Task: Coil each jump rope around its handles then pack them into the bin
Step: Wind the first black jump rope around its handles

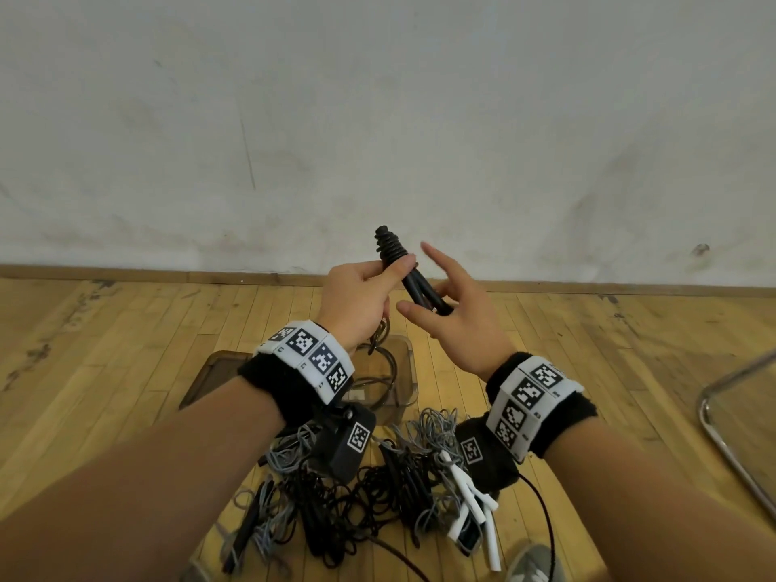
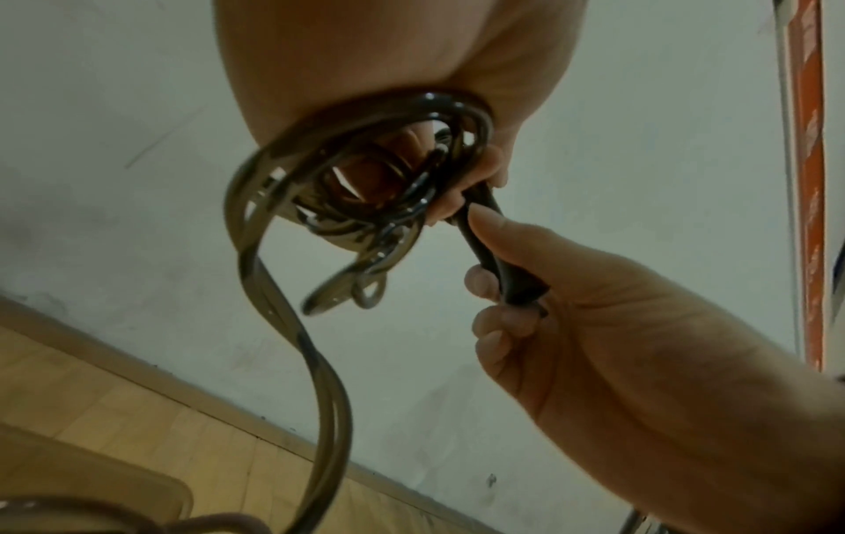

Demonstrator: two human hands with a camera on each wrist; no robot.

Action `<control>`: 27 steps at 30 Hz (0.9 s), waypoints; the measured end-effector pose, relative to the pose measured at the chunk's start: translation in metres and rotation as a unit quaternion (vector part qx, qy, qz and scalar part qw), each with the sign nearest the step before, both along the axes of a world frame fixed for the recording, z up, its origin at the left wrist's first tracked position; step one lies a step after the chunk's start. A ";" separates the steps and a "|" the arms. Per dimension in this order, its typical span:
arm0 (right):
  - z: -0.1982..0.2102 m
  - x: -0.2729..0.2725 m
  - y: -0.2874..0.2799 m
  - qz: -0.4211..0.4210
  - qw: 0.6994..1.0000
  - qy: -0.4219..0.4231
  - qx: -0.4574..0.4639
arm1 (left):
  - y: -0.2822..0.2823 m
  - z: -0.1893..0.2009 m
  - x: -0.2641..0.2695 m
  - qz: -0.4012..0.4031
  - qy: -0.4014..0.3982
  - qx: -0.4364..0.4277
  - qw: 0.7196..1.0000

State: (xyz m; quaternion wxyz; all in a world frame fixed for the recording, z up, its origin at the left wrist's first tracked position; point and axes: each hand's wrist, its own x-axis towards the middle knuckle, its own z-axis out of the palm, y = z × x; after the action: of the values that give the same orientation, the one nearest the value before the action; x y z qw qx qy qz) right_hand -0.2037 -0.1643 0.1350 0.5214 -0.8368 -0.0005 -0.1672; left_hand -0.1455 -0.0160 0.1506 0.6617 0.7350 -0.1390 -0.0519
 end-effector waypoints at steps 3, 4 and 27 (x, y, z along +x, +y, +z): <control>0.004 -0.004 0.006 0.009 0.991 0.032 0.131 | -0.001 0.002 0.000 -0.031 0.021 -0.018 0.999; 0.004 -0.005 0.008 0.025 0.984 0.045 0.168 | -0.001 0.003 0.000 -0.045 0.031 -0.028 0.998; -0.014 0.013 -0.011 -0.077 0.984 0.072 -0.146 | 0.000 -0.008 0.002 -0.086 -0.019 0.027 0.996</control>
State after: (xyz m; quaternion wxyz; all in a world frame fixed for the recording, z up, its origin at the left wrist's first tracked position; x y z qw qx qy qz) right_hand -0.1910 -0.1755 0.1212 0.3782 -0.9111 0.0777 -0.1444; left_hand -0.1433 -0.0156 0.1428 0.6319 0.7387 -0.2128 -0.0988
